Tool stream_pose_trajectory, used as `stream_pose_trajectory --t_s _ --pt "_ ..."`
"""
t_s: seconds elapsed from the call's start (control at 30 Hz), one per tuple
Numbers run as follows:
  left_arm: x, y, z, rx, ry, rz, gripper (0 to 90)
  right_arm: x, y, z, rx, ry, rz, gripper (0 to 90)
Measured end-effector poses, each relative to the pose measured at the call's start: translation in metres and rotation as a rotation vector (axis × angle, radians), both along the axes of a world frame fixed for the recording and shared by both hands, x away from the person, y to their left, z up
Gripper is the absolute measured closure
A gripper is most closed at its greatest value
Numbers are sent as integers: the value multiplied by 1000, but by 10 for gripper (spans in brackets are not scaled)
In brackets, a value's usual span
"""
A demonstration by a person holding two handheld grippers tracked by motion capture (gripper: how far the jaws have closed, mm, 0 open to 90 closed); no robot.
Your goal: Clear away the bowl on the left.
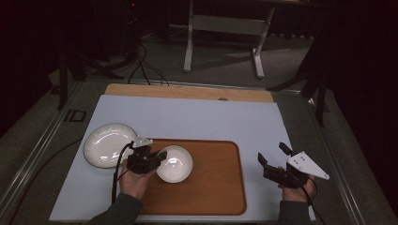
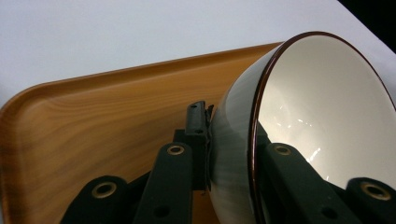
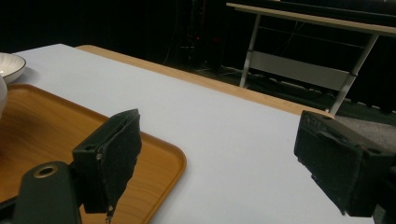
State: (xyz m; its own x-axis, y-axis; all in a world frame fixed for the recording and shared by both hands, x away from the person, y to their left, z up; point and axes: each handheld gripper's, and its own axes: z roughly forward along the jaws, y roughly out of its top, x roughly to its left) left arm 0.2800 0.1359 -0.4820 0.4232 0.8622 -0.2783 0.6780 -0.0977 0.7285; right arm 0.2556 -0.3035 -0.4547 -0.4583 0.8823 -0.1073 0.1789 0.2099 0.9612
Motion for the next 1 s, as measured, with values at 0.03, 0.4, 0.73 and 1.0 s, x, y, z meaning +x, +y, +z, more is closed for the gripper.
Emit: stream_pose_trajectory --t_s 0.03,0.4,0.73,1.0 --pt "0 -1 0 0 1 0 800 0 0 0 1 0 0 144" --pt "-1 -10 -7 6 19 -20 800 0 -1 0 2 -3 2 144" --pt "-1 -16 -11 10 30 -36 800 1 -1 0 3 -1 4 144" --pt "-2 -19 -13 8 38 -42 800 0 0 0 0 -3 7 144"
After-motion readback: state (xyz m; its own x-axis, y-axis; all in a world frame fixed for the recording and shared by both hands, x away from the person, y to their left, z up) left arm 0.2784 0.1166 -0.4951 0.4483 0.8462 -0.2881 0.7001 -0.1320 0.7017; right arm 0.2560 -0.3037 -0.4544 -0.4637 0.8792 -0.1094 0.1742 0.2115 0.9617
